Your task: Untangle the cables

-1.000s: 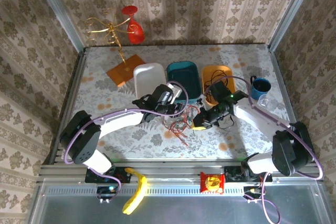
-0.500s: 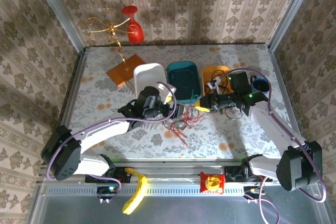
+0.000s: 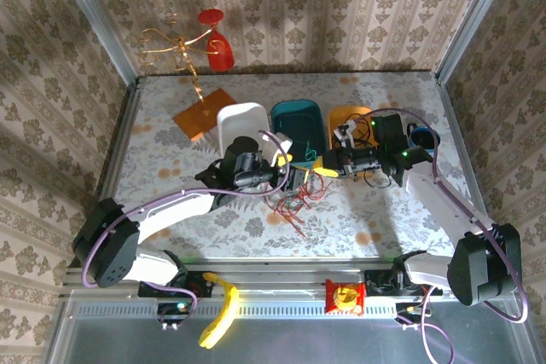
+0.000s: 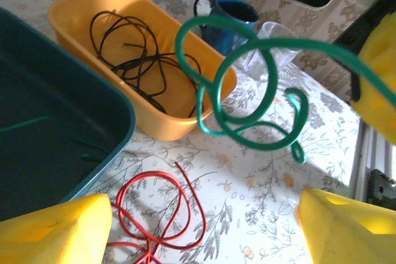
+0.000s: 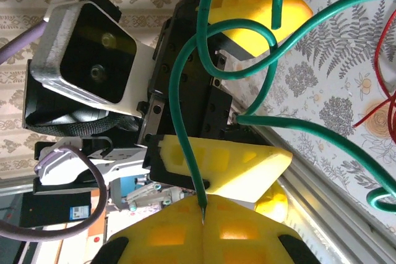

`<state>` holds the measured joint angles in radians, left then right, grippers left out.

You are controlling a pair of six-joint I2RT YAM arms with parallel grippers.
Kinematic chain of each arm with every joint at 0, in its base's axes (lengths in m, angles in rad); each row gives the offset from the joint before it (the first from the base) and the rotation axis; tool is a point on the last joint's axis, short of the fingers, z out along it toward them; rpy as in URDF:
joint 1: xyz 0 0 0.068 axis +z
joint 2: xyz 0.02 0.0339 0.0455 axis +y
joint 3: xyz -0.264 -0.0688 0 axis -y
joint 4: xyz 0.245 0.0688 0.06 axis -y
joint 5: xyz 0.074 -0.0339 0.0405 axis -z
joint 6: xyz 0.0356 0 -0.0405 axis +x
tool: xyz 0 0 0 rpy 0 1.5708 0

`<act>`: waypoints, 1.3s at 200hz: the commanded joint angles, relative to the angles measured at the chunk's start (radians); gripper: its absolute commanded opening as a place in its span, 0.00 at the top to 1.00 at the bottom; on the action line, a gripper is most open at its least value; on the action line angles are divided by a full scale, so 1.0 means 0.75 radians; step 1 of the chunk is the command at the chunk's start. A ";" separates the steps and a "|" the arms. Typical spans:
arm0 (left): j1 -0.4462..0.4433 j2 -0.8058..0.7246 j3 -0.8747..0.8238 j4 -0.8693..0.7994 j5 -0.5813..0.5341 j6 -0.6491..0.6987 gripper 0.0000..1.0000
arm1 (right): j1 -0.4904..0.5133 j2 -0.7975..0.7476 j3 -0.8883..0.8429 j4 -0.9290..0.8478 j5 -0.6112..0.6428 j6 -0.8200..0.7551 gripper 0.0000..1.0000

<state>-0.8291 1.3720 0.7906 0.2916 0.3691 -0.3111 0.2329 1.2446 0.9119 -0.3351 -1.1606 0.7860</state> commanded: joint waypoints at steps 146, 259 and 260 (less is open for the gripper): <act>0.107 0.137 0.113 0.404 0.434 -0.252 0.24 | 0.009 -0.146 -0.080 0.073 -0.092 0.016 1.00; 0.083 0.175 0.156 0.115 0.182 -0.133 0.95 | -0.083 -0.159 -0.030 0.001 -0.001 -0.031 1.00; 0.083 0.174 0.155 0.109 0.178 -0.129 0.95 | -0.088 -0.161 -0.030 0.000 0.004 -0.031 1.00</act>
<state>-0.7643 1.5551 0.8993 0.5148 0.6559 -0.4942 0.2127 1.1568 0.8574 -0.2951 -1.1820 0.7849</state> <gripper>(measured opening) 0.095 0.058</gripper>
